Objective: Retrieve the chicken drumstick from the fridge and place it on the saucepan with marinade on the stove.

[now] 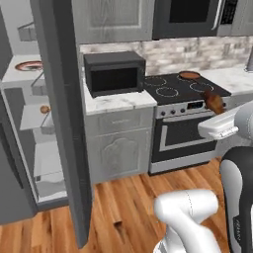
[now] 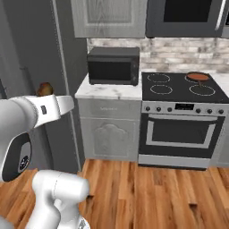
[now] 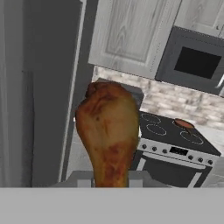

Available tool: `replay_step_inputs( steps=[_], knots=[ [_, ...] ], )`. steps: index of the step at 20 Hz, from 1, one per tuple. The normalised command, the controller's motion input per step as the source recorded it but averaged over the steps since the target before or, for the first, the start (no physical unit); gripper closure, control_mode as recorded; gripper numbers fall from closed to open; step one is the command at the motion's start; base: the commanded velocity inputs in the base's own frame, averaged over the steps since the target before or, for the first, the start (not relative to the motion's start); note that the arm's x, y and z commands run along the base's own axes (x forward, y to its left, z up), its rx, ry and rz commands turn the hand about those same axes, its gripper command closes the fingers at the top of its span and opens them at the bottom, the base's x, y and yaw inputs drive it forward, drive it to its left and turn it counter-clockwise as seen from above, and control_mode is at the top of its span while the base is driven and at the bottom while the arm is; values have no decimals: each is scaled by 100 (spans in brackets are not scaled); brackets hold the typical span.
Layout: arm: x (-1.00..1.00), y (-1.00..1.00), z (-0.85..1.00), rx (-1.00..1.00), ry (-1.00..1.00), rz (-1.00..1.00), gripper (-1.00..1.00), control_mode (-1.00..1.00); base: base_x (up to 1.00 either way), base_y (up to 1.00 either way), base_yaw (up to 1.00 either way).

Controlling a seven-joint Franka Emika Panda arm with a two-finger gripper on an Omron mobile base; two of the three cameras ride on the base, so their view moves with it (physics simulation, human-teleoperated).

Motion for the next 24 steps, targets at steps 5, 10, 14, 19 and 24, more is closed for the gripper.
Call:
replay_step_inputs(
  steps=[5,10,14,19,24],
  knots=[
    [0,0,0,0,0,0,100,100,0,-90,0],
    [0,0,0,0,0,0,100,100,0,-83,0],
    [0,0,0,0,0,0,100,100,0,-79,0],
    [0,0,0,0,0,0,100,100,26,-59,0],
    [0,0,0,0,0,0,100,100,53,-38,0]
  ],
)
